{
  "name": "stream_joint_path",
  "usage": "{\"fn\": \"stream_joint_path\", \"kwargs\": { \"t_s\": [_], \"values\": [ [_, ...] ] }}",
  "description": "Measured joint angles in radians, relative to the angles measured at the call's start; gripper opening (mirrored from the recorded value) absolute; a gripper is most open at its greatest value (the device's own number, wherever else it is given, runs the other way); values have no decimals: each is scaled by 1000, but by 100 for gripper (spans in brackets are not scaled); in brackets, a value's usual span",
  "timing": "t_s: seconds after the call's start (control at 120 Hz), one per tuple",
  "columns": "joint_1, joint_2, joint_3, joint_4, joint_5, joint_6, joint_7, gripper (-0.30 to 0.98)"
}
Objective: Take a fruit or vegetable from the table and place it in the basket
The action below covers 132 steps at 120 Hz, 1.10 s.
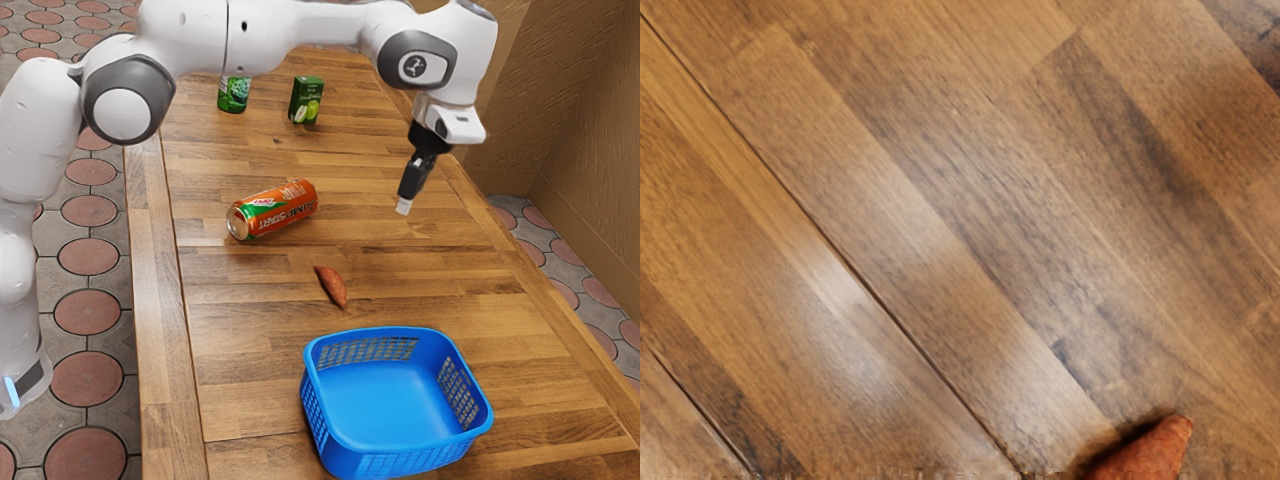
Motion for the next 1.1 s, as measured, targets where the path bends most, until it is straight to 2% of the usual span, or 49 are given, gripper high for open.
{"fn": "stream_joint_path", "kwargs": {
  "t_s": [0.125, 0.308, 0.475, 0.6, 0.858, 1.1],
  "values": [
    [-7, -22, 1, -55, 39, -13, 88, 69],
    [-17, -129, 26, -309, 61, 54, 190, 69],
    [-16, -132, 36, -385, 68, 102, 262, 69],
    [-17, -136, 31, -419, 65, 110, 307, 69],
    [-15, -226, 25, -587, 36, 130, 376, 69],
    [-21, -251, -7, -641, 21, 186, 417, 69]
  ]
}}
